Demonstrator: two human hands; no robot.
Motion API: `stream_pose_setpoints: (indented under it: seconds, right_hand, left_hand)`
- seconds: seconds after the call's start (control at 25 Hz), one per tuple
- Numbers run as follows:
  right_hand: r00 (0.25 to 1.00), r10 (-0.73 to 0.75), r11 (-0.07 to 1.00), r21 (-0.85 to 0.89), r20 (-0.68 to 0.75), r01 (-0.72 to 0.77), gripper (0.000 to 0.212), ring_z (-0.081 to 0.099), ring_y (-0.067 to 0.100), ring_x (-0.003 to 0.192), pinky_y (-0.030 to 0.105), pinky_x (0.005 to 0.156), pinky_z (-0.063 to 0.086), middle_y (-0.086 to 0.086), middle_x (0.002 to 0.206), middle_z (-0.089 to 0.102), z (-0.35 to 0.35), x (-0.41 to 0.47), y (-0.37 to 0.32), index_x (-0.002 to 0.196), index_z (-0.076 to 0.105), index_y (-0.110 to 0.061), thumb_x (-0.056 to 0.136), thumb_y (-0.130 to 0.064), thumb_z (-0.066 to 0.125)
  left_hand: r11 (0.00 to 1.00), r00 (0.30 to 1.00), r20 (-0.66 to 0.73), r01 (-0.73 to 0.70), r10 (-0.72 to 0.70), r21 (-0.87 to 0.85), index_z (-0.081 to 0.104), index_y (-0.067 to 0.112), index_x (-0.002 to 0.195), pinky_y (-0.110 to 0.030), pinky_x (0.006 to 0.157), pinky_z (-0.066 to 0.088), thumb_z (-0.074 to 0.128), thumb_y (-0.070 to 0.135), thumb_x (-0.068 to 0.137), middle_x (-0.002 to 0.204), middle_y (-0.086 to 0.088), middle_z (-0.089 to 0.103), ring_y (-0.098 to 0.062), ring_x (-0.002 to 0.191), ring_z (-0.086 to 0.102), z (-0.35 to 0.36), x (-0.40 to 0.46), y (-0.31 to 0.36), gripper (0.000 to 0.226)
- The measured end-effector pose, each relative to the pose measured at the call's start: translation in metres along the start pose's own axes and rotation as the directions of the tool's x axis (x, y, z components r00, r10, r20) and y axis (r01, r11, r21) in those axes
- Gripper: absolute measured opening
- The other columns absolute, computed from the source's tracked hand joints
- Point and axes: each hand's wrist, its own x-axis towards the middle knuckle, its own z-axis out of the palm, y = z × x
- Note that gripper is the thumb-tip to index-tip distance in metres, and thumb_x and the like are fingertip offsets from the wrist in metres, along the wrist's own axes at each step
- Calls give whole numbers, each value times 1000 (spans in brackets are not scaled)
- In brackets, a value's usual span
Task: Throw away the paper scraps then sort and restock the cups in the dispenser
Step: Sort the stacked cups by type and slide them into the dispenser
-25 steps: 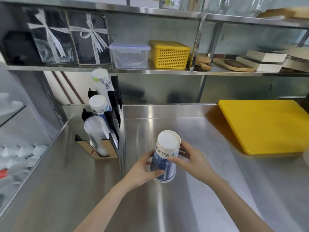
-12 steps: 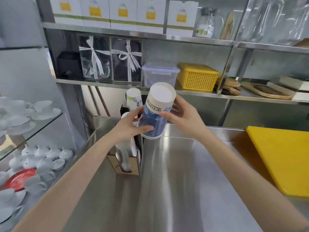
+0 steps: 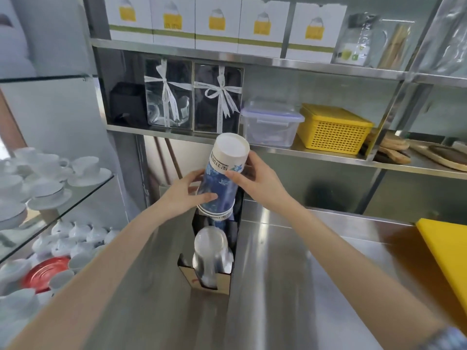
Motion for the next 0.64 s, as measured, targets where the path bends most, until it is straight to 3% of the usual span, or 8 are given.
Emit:
stream_pose_setpoints:
  seconds: [0.12,0.32,0.64]
  right_hand:
    - [999,8,999,-53,43,-6,58,52,19,119,31,99,44,4,135,53,12,12,19,133,34,-17,83,-24,62]
    - [997,46,995,-87,69,-40,59,51,12,114,22,94,40,3,133,54,26,21,53,134,34,-17,83,-24,63]
    - [980,130,978,-181,149,-102,70,48,19,122,22,93,36,4,133,51,51,11,96,134,32,-17,76,-25,71]
  left_hand:
    - [998,998,43,35,-37,50,29,16,137,-35,103,36,67,25,77,142,-6,42,-24,126,45,6,13,-18,71]
    - [995,995,85,38,-45,88,34,15,134,-36,103,40,67,21,78,136,-8,50,-24,120,50,19,27,-38,66]
    - [987,994,106,4,-21,162,35,17,133,-27,99,38,68,25,76,122,8,49,-9,113,48,29,25,-53,67]
